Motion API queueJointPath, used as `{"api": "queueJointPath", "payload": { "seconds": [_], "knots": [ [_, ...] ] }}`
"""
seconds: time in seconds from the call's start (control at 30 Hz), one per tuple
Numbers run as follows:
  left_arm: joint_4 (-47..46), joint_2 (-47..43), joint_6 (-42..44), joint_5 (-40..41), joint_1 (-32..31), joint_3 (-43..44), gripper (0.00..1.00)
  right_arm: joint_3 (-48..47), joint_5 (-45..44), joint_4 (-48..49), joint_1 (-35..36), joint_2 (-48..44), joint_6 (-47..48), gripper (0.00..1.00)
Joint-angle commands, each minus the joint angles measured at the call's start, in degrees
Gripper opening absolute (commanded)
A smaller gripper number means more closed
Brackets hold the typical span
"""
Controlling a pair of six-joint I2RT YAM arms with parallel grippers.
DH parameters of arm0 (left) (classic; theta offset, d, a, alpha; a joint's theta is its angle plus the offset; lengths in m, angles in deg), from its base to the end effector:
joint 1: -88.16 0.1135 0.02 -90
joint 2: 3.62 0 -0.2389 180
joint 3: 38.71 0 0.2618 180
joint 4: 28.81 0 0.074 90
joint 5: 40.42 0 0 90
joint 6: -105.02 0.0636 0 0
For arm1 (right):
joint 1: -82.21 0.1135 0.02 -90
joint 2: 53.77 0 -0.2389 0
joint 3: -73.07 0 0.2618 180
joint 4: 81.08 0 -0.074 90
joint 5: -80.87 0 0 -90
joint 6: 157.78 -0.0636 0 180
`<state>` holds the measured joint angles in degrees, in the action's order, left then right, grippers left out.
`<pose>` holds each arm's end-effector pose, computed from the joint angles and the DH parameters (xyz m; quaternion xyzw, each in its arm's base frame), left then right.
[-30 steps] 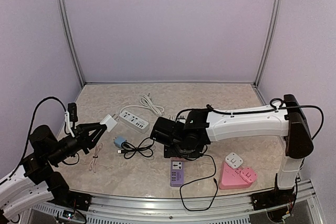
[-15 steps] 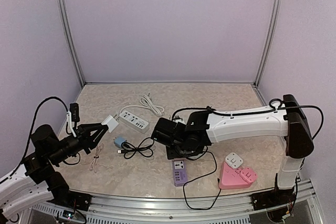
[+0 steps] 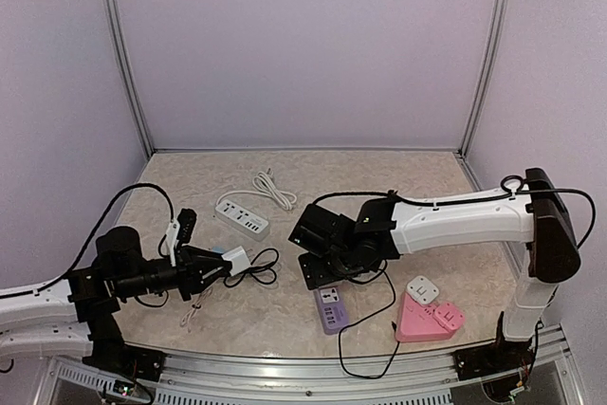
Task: Insert the plug
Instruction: Adjust the socket at the center of the board, then insert the plug into the socket.
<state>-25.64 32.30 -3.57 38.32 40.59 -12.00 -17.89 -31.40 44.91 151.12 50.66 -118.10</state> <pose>0.1380 -0.1694 0.1825 0.2536 0.7354 -0.4045 0.4809 0.1610 0.3506 0.1612 -0.1182 0.9557 0.0695 0.2603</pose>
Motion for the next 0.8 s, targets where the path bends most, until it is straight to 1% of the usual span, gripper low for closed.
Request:
{"api": "queueJointPath", "payload": {
  "seconds": [0.0,0.03,0.07,0.2,0.37,0.43,0.53,0.63,0.67,0.73,0.77],
  "knots": [
    [-9.5,5.9,8.8,-2.4,-3.6,0.9,0.00,0.9,4.2,0.0,-0.6,-2.9,4.0,0.88],
    [-12.1,7.2,10.8,-1.6,-4.8,0.4,0.00,1.0,5.1,0.1,-0.6,-4.1,4.5,0.96],
    [-14.3,9.2,12.5,-0.9,-5.7,0.2,0.00,1.1,6.1,0.1,-0.5,-5.3,5.1,0.99],
    [-22.1,17.8,18.2,-2.1,-7.7,0.1,0.00,2.3,11.4,1.9,-0.5,-10.6,7.3,1.00],
    [-30.1,29.5,18.4,-3.5,-7.5,1.8,0.00,6.4,15.2,6.4,-1.6,-17.0,9.3,1.00],
    [-33.7,33.6,20.7,-5.2,-6.6,2.6,0.00,8.8,17.4,8.9,-3.9,-19.5,10.0,1.00],
    [-38.5,41.0,20.2,-9.5,-3.8,4.7,0.00,13.4,21.9,15.3,-9.1,-22.1,11.1,1.00],
    [-43.3,47.9,20.2,-13.9,-2.8,6.7,0.00,17.0,25.0,20.8,-13.9,-23.8,13.3,0.99],
    [-45.4,49.8,19.9,-14.0,-2.6,7.3,0.00,17.7,25.4,22.1,-15.0,-24.0,14.3,0.97],
    [-50.1,54.4,19.0,-13.1,-1.8,9.1,0.00,18.1,26.2,23.0,-17.3,-24.2,14.9,0.89],
    [-51.9,56.5,17.1,-12.7,-1.4,9.8,0.00,18.0,26.7,23.1,-18.1,-24.1,14.4,0.85]
  ]
}}
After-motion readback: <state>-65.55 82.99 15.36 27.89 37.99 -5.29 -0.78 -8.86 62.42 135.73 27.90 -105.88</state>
